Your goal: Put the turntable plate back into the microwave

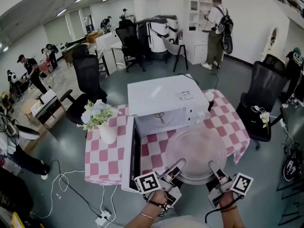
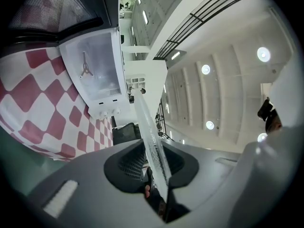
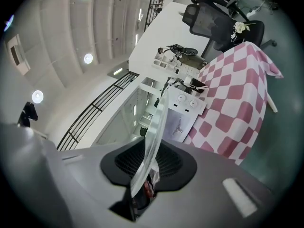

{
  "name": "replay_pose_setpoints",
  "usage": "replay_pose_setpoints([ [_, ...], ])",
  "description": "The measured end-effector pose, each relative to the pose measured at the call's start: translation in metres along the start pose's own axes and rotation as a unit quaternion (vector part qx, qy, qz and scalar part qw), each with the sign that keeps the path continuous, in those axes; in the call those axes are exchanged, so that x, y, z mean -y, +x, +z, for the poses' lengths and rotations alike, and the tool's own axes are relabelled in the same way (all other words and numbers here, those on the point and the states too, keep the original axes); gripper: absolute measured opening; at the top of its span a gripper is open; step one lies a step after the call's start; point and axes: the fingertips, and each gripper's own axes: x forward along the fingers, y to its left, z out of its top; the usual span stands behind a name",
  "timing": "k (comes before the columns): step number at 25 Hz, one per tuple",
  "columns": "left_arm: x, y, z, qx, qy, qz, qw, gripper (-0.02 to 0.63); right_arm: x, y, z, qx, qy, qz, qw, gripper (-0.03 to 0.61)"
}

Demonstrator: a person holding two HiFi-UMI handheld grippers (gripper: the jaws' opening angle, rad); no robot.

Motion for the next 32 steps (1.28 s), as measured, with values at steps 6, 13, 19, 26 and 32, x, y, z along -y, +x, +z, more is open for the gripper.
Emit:
replay_pose_setpoints([
  [6,-0.009,0.011,0.023,0.017,0.011,0.004,0.9998,0.055,0.007,0.033,0.008,-0.022,0.014,0.018,1.000,0.075],
  [13,-0.022,0.010,0.044,0.074,0.017,0.037,0.9964,0.057,0.013,0.075,0.016,-0.084,0.011,0.043,0.995,0.075],
  [19,-0.035,0.009,0.058,0.142,0.005,0.068,0.9876,0.056,0.014,0.112,0.025,-0.154,0.004,0.086,0.984,0.075],
  [26,-0.049,0.009,0.063,0.178,0.027,0.097,0.9790,0.056,0.033,0.137,0.023,-0.210,0.016,0.100,0.973,0.077],
  [32,-0.077,0.000,0.063,0.213,0.009,0.115,0.9701,0.055,0.048,0.158,0.012,-0.245,0.015,0.108,0.963,0.075],
])
